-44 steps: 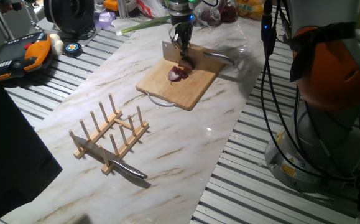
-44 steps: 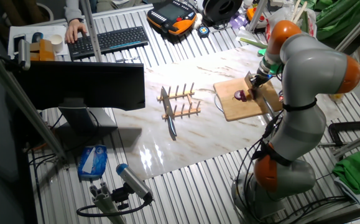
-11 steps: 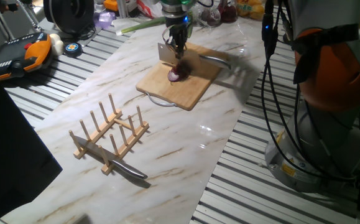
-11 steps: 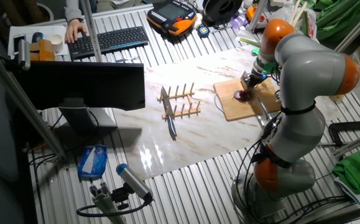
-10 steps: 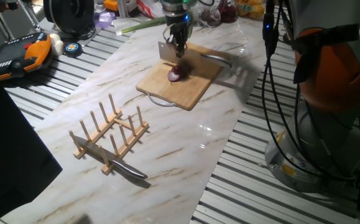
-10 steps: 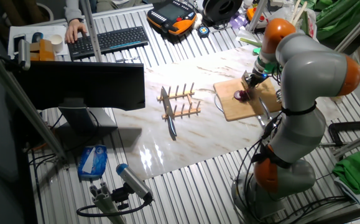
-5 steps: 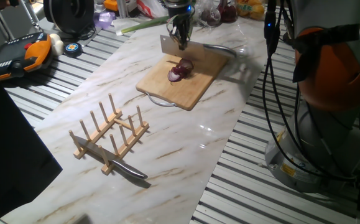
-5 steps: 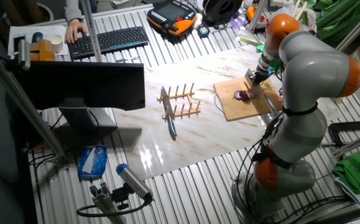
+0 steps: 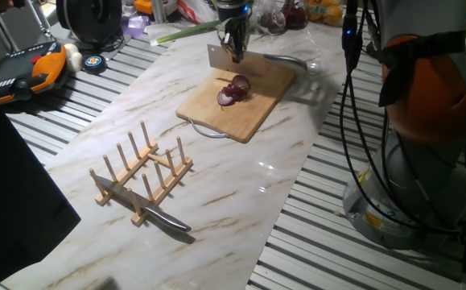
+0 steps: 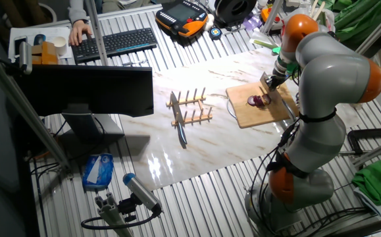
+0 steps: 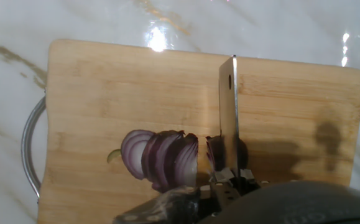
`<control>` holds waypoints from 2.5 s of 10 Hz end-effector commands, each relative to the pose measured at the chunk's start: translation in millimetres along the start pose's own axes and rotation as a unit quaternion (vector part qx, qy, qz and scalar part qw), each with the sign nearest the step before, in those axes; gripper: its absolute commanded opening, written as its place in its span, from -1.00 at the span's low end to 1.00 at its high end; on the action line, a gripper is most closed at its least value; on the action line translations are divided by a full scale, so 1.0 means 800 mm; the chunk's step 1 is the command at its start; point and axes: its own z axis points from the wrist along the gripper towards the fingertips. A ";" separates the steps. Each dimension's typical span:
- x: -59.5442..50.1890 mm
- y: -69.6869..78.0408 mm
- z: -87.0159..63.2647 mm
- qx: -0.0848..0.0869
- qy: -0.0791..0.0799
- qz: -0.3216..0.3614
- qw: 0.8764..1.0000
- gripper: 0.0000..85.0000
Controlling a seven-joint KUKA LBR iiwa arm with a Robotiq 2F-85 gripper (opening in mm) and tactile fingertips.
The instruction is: Chop the onions
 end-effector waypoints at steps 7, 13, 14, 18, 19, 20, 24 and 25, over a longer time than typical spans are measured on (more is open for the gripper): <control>0.001 -0.008 0.008 -0.007 -0.005 -0.015 1.000 -0.98; 0.001 -0.007 0.009 -0.014 -0.016 -0.011 1.000 -0.98; 0.001 -0.007 0.010 -0.014 -0.017 -0.011 1.000 -0.98; -0.001 -0.009 0.016 -0.015 -0.025 -0.012 1.000 -0.98; -0.001 -0.009 0.017 -0.015 -0.028 -0.012 0.999 -0.98; -0.001 -0.009 0.017 -0.016 -0.030 -0.012 0.999 -0.98; 0.000 -0.011 0.020 -0.015 -0.035 -0.012 0.999 -0.98; 0.000 -0.012 0.020 -0.015 -0.036 -0.012 0.999 -0.98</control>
